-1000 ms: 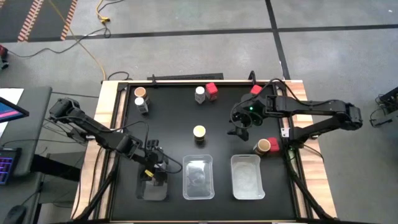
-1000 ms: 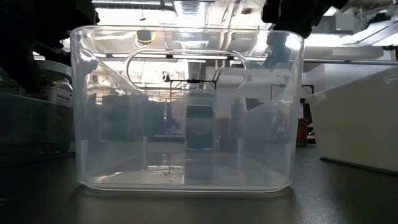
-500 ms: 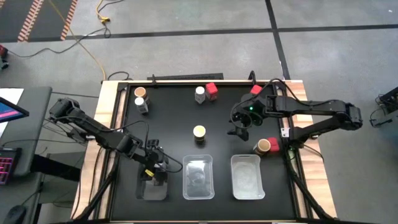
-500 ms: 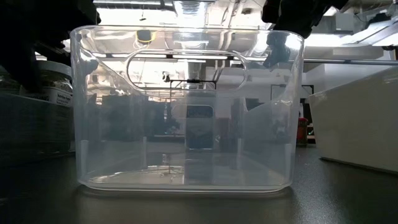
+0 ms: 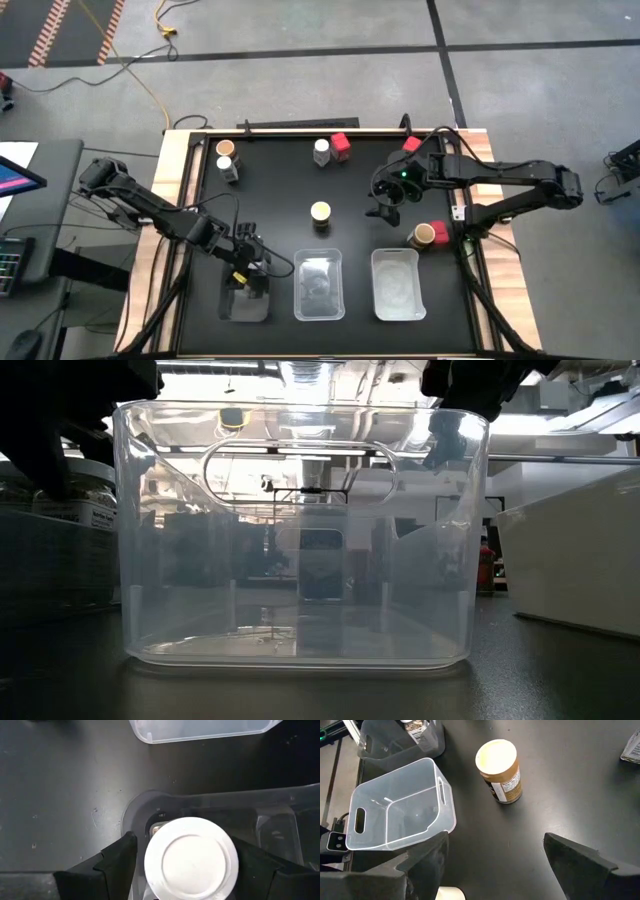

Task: Sort spices by type
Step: Put the right white seasoning bottle into the black bin

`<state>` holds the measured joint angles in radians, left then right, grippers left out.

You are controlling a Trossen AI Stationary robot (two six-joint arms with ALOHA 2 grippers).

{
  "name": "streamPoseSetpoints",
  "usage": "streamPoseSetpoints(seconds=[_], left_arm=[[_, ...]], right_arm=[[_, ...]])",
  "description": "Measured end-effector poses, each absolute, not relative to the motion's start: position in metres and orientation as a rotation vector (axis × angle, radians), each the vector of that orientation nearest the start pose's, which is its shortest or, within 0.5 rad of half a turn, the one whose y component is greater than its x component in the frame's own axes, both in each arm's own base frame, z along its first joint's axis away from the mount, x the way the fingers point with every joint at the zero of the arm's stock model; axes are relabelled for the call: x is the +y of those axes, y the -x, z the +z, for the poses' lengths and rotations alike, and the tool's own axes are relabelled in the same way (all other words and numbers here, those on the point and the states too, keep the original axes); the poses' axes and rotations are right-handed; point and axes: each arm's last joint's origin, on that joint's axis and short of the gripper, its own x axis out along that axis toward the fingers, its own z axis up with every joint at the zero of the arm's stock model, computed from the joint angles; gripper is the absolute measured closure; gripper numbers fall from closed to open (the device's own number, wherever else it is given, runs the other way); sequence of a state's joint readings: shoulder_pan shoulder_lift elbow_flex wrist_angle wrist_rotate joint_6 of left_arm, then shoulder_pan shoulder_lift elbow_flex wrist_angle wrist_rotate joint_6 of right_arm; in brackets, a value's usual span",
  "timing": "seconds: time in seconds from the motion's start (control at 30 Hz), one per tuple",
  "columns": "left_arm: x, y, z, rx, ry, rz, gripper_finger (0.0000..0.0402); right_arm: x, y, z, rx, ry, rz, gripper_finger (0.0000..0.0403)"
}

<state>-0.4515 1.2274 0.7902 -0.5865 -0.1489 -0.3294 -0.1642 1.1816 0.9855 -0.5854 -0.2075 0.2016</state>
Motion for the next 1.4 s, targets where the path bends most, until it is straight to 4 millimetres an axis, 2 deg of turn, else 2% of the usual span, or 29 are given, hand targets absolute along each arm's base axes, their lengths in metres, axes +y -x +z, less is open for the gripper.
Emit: streamPoseSetpoints(seconds=[0.6, 1.17, 1.4], left_arm=[[-0.095, -0.208, 0.22, 1.0, -0.045, -0.086, 0.0141], [-0.095, -0.208, 0.221, 1.001, 0.002, -0.086, 0.0141], [-0.096, -0.209, 0.234, 1.006, -0.019, -0.093, 0.0141]], right_arm=[[-0.033, -0.238, 0.291, 0.771, -0.335, -0.036, 0.0049], [-0.033, -0.238, 0.291, 0.771, -0.329, -0.034, 0.0049], [-0.033, -0.238, 0.291, 0.771, -0.318, -0.03, 0.0049]])
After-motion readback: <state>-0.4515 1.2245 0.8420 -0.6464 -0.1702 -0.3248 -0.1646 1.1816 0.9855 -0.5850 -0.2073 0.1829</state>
